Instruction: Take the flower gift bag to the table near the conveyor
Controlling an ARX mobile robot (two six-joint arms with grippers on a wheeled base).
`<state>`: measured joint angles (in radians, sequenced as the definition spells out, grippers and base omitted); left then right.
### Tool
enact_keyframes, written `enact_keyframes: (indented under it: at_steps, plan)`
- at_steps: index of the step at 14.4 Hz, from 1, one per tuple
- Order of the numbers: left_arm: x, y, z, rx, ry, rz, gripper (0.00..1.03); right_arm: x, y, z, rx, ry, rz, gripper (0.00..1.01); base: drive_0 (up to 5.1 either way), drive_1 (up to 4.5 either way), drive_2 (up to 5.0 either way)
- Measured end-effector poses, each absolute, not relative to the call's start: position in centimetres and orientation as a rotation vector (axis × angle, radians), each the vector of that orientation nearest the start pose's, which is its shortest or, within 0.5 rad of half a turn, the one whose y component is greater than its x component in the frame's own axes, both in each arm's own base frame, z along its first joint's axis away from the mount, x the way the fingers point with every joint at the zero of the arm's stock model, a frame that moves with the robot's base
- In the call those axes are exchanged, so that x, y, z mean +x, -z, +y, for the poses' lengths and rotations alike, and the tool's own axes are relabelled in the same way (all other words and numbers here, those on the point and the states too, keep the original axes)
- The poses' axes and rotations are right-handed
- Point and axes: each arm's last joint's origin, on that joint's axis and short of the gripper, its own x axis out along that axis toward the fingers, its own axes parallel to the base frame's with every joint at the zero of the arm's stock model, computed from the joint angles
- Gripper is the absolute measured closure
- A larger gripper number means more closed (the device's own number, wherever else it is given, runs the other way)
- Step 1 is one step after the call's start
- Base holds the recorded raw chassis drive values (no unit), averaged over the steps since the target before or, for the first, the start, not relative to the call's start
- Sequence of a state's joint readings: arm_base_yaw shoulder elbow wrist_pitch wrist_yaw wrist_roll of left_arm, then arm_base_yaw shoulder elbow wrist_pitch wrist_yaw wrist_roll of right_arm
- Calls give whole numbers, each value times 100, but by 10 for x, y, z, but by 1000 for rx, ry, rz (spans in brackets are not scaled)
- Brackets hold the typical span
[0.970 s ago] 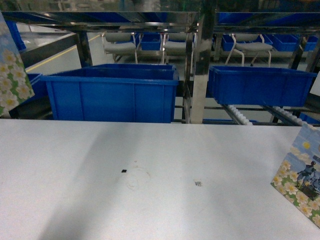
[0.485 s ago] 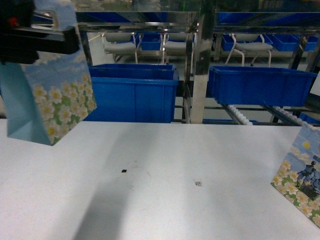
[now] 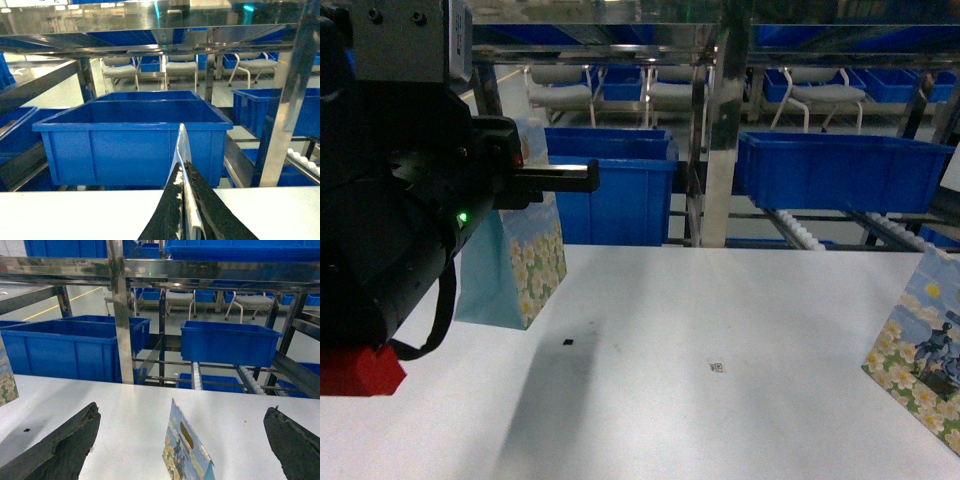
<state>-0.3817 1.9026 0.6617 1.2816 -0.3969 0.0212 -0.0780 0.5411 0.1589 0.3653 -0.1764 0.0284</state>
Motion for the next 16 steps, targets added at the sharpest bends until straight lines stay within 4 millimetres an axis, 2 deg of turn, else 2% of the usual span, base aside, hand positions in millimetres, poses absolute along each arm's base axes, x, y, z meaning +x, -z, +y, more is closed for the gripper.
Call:
enact_keyframes:
  at_steps: [5, 7, 11, 13, 16]
  plan:
    - [345, -117, -113, -101, -47, 8, 101, 140, -202, -6, 31, -98, 19, 3, 0, 0, 0]
    - [349, -113, -116, -139, -33, 12, 101, 140, -202, -6, 31, -98, 18, 3, 0, 0, 0]
    - [346, -113, -137, -178, 35, 9, 101, 140, -202, -6, 31, -98, 18, 3, 0, 0, 0]
    - [342, -103, -146, -183, 47, 38, 101, 140, -202, -6, 31, -98, 19, 3, 0, 0, 0]
    - [341, -86, -134, -166, -29, 81, 101, 140, -202, -6, 31, -98, 18, 3, 0, 0, 0]
